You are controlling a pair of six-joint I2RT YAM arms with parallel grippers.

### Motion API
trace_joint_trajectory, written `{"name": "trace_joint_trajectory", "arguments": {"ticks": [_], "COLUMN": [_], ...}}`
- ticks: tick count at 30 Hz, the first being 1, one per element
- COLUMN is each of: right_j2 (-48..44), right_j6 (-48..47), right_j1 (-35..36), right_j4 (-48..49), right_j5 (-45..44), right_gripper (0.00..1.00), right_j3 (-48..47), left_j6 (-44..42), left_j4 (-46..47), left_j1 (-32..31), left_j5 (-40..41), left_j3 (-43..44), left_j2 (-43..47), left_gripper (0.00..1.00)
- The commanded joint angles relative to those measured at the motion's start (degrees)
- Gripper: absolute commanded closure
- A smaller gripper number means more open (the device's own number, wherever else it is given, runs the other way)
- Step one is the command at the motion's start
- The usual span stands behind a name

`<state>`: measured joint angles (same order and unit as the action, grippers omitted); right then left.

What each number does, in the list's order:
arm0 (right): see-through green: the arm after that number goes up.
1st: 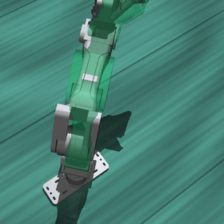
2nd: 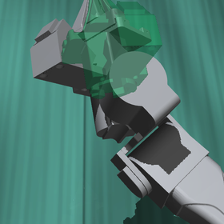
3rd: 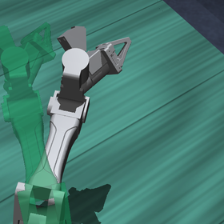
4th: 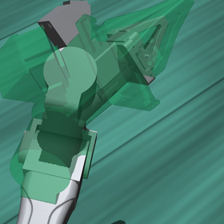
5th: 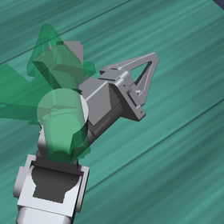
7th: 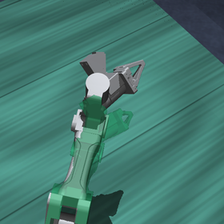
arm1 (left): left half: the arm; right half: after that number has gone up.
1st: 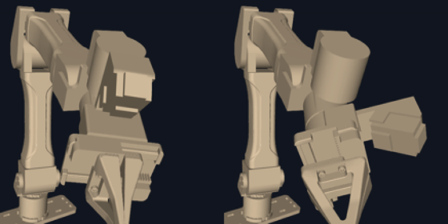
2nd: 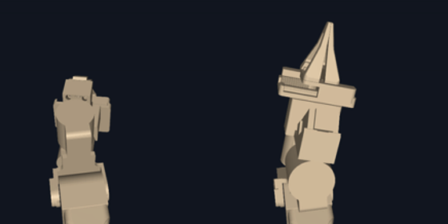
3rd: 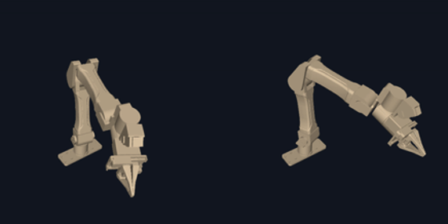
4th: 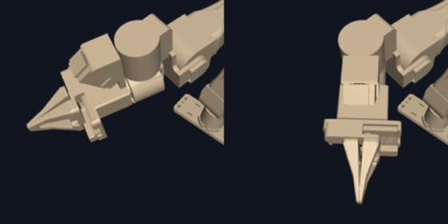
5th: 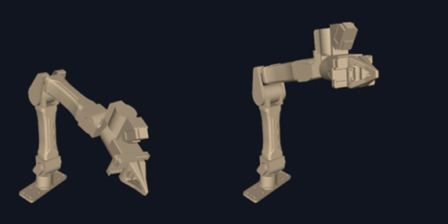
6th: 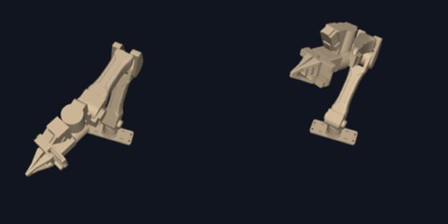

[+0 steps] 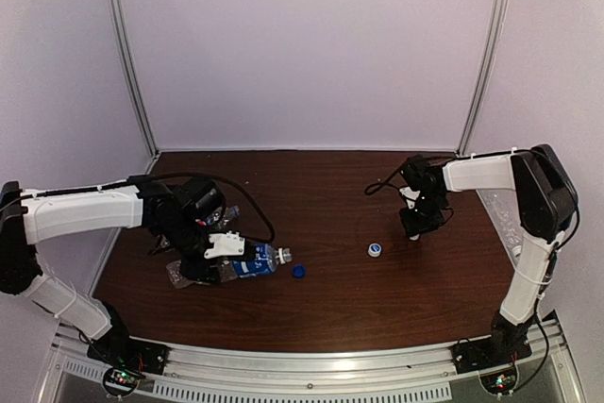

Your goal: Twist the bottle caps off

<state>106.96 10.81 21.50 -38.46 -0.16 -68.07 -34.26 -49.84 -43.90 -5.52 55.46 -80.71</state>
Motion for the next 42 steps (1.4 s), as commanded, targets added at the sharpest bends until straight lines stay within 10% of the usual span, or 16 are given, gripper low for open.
{"name": "trace_joint_trajectory", "arguments": {"ticks": [1, 10, 25, 42], "right_j2": [0.66, -0.38, -3.74, -7.8], "right_j6": [0.48, 1.14, 1.08, 0.78], "right_j1": [-0.08, -0.07, -0.04, -0.09], "right_j4": [0.57, -0.56, -1.31, -1.54], "right_j5": [-0.01, 1.53, 1.15, 0.78], "right_gripper": [0.57, 0.31, 0.24, 0.23], "right_j3": [1.01, -0.61, -0.54, -1.38], "left_j6": [4.63, 7.81, 8.51, 5.08], "left_j4": [-3.38, -3.91, -0.99, -2.95], "left_j1": [0.33, 0.1, 0.09, -0.53], "left_j5": [-7.39, -10.36, -0.38, -8.47], "left_j3": [-3.19, -5.5, -9.14, -5.19], "left_j2": [-0.02, -0.35, -2.48, -1.63], "left_gripper": [0.55, 0.49, 0.29, 0.19]}}
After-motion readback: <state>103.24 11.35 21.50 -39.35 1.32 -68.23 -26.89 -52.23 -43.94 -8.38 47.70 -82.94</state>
